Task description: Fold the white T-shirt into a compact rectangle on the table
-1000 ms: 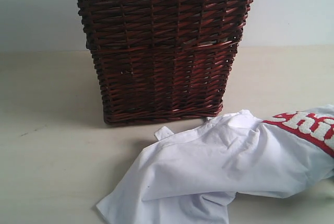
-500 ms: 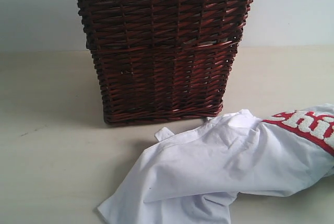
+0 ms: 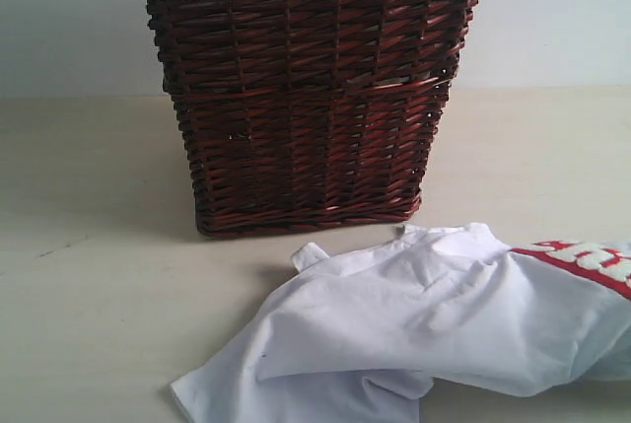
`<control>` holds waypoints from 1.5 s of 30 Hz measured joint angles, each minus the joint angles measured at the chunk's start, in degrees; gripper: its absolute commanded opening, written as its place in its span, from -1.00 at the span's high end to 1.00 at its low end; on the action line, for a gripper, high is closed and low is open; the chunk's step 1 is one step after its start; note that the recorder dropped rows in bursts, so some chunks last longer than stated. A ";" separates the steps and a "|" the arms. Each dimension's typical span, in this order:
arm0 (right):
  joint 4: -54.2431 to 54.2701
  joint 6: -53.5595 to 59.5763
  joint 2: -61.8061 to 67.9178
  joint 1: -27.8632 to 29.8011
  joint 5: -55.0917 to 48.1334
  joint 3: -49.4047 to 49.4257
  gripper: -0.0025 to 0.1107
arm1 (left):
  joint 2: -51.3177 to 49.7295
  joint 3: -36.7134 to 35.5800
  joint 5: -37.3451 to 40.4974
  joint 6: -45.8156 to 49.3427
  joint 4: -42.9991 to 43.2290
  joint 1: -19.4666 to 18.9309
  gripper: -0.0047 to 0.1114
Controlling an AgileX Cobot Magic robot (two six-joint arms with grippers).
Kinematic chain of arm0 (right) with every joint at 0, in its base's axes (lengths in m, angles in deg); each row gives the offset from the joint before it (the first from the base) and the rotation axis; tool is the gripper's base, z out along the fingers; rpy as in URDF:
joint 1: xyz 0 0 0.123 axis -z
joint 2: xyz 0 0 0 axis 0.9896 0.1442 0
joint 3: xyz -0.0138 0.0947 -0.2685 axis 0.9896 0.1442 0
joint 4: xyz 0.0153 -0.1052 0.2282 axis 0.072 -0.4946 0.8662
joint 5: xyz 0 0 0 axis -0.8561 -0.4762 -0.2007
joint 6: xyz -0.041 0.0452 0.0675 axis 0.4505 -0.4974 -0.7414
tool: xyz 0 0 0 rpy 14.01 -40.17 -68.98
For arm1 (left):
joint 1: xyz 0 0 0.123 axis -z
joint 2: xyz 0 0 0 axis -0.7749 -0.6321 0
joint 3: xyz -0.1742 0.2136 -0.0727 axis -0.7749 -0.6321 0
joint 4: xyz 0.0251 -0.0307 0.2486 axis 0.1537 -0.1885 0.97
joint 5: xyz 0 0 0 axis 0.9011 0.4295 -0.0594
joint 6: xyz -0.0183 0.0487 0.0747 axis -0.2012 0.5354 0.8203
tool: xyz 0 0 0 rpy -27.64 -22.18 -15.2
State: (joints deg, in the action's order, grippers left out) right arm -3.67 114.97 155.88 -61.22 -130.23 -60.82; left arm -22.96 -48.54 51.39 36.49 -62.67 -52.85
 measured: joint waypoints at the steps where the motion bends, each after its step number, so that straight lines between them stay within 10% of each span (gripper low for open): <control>1: -0.23 0.26 -1.53 0.00 -2.09 0.00 0.96 | 0.00 0.00 0.00 0.00 0.00 0.00 0.92; 10: 7.63 0.56 -11.96 0.00 -6.01 0.00 0.96 | 0.00 0.00 0.00 0.00 0.00 0.00 0.92; 17: 20.55 0.41 -12.18 0.00 32.70 -3.63 0.96 | 0.00 0.00 0.00 0.00 0.00 0.00 0.92; 24: 21.40 -0.13 -12.18 0.00 -5.63 -9.51 0.96 | 0.00 0.00 0.00 0.00 0.00 0.00 0.92; 45: 22.04 -4.51 -12.18 0.00 -2.87 -9.51 0.96 | 0.00 0.00 0.00 0.00 0.00 0.00 0.92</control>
State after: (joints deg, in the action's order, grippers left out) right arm 18.37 110.46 143.71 -61.22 -133.10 -70.33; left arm -22.96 -48.54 51.39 36.49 -62.67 -52.85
